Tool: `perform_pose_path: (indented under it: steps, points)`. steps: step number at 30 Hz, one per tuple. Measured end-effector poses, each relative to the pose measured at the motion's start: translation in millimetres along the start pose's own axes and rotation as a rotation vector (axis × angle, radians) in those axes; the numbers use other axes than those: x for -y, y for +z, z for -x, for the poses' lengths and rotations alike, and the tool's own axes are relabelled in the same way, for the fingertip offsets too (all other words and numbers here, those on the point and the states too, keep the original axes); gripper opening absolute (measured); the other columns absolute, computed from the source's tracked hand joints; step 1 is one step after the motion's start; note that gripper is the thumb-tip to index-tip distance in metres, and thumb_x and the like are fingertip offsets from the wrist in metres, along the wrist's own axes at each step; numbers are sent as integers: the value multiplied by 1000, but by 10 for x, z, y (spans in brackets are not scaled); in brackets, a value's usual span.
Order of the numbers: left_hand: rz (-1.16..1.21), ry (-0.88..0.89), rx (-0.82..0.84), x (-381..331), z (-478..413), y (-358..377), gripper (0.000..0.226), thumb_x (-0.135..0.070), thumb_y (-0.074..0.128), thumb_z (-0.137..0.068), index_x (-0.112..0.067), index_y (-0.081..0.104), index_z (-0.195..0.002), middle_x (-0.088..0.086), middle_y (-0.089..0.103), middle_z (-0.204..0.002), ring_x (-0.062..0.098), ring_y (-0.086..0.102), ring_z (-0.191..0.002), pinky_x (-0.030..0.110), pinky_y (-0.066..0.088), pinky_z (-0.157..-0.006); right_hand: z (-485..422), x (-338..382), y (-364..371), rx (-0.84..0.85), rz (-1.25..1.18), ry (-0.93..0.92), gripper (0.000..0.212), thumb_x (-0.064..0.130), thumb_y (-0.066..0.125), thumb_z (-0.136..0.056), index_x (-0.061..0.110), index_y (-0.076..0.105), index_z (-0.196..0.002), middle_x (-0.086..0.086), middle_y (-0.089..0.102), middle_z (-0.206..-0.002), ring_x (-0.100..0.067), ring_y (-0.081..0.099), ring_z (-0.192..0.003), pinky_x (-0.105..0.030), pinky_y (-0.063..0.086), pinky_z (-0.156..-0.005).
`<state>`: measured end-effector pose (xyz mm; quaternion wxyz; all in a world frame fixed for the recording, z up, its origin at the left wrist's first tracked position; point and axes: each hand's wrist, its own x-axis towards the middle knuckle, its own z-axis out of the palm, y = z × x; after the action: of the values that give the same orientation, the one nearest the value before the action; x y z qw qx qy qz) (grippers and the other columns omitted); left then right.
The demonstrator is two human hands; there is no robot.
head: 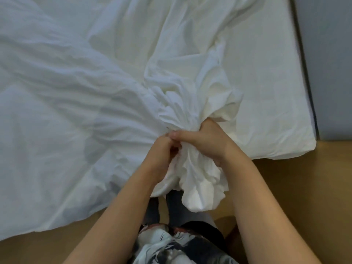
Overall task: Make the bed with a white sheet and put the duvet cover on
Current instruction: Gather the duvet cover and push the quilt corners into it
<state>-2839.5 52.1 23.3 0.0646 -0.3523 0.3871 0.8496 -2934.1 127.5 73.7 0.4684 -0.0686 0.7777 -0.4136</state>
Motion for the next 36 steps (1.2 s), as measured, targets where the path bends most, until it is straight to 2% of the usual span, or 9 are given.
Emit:
perform_pose_path:
  steps: [5, 8, 11, 13, 19, 25, 28, 31, 36]
  points:
    - [174, 148, 228, 5, 5, -133, 28, -32, 61, -82, -22, 72, -105, 5, 70, -109, 19, 65, -104, 25, 53, -80, -147, 133, 184, 121, -69, 53, 75, 66, 62, -68, 28, 52, -132, 10, 60, -127, -14, 55, -118, -37, 41, -104]
    - [96, 141, 20, 30, -123, -83, 41, -30, 75, -74, -23, 66, -113, 5, 69, -114, 19, 64, -108, 27, 53, -82, -210, 134, 142, 152, -249, 112, 47, 50, 51, -88, 20, 60, -124, 4, 66, -117, -13, 62, -108, -35, 45, -101]
    - [75, 84, -143, 38, -189, -89, 48, -16, 69, -67, -12, 63, -114, 8, 71, -105, 23, 67, -99, 33, 55, -79, -224, 81, -1, 99, -388, 217, 30, 26, 41, -90, 9, 64, -84, 2, 68, -69, -14, 66, -65, -23, 55, -63]
    - [101, 52, -195, 47, -218, -130, 48, -10, 64, -63, -11, 64, -111, 7, 72, -98, 23, 69, -93, 33, 56, -74, -223, 21, -60, 29, -414, 237, 22, 8, 38, -83, 10, 47, -63, 1, 47, -49, -16, 46, -48, -26, 41, -49]
    - [148, -28, -150, -9, -258, -222, 34, -7, 57, -59, -9, 64, -92, 3, 69, -73, 19, 68, -71, 26, 54, -59, -266, -93, 34, -46, 145, 9, 16, 2, 48, -84, 10, 55, -73, 4, 55, -59, -4, 49, -57, -17, 35, -52]
    - [147, -88, 89, -159, -192, -322, 53, -24, 75, -57, -2, 64, -104, 10, 69, -99, 23, 67, -94, 32, 55, -77, -284, -154, 199, -106, 293, -18, 28, 22, 59, -87, 6, 55, -109, -12, 59, -110, -25, 57, -104, -38, 48, -92]
    - [73, -35, -99, -147, -218, -186, 61, -20, 82, -45, -5, 67, -102, 10, 73, -93, 23, 69, -92, 30, 56, -72, -261, -183, 253, -158, 316, -85, 18, 13, 57, -86, 2, 55, -100, -15, 62, -99, -26, 60, -94, -36, 50, -84]
    - [161, 47, -243, -78, -252, -147, 58, -18, 75, -51, -3, 64, -107, 8, 72, -91, 19, 70, -86, 26, 55, -67, -244, -198, 299, -179, 219, -146, 11, 8, 55, -84, -2, 56, -80, -14, 59, -73, -22, 58, -72, -32, 46, -67]
    - [391, -122, -92, -48, -230, -329, 37, -10, 57, -65, 1, 64, -99, 18, 68, -89, 30, 69, -81, 35, 58, -69, -271, -236, 142, -171, -277, 69, 9, 18, 48, -72, 14, 50, -64, -2, 45, -60, -21, 43, -65, -33, 36, -65]
